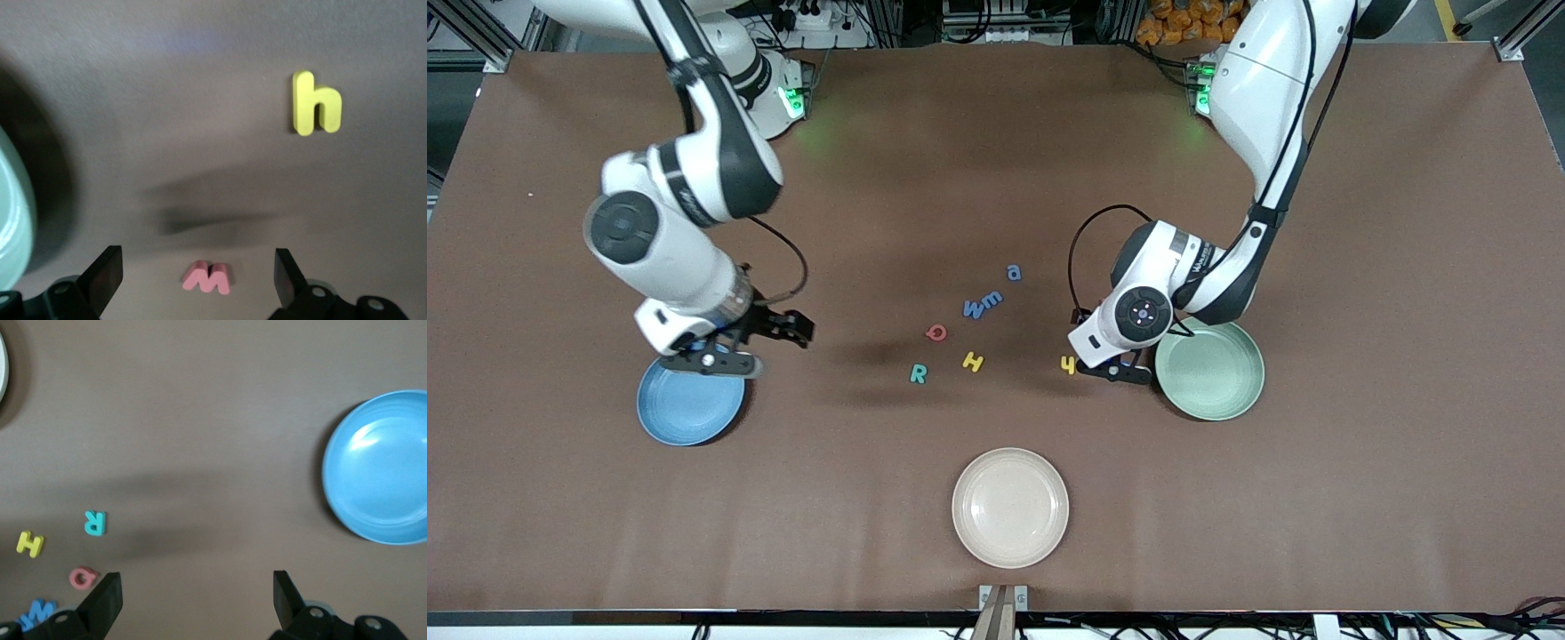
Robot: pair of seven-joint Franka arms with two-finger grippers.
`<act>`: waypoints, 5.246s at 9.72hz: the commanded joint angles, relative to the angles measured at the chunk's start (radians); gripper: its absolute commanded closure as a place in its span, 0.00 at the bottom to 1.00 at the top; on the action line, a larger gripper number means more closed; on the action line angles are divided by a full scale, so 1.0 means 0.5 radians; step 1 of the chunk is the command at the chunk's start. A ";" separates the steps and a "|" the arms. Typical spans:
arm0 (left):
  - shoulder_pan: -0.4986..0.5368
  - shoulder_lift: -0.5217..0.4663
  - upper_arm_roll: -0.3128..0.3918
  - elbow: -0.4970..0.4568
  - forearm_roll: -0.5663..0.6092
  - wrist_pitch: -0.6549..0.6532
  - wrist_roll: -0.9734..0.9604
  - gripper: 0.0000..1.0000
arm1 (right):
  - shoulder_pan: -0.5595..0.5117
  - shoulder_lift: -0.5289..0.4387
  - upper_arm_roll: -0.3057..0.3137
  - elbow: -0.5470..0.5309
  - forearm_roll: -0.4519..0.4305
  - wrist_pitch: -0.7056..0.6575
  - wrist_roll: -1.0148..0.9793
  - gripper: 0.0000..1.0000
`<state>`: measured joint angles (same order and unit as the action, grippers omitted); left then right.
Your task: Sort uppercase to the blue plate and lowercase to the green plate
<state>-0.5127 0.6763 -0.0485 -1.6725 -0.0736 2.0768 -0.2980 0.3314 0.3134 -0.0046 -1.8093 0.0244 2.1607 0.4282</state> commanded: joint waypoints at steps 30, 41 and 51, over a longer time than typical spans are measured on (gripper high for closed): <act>-0.070 -0.184 0.008 -0.573 -0.028 0.519 -0.070 0.60 | 0.417 0.981 0.077 0.502 -0.123 0.443 0.849 0.00; -0.036 -0.187 0.011 -0.346 -0.012 0.265 -0.008 0.72 | 0.399 0.959 0.074 0.508 -0.119 0.446 0.834 0.00; 0.405 -0.187 0.033 -0.122 0.082 -0.138 0.767 0.72 | 0.371 0.938 0.074 0.566 -0.113 0.446 0.834 0.00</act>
<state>-0.3389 0.5790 -0.0257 -1.7412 -0.0629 2.0251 0.0340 0.5311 0.7956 0.0202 -1.5221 -0.0454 2.3862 0.8592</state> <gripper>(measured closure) 0.621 0.000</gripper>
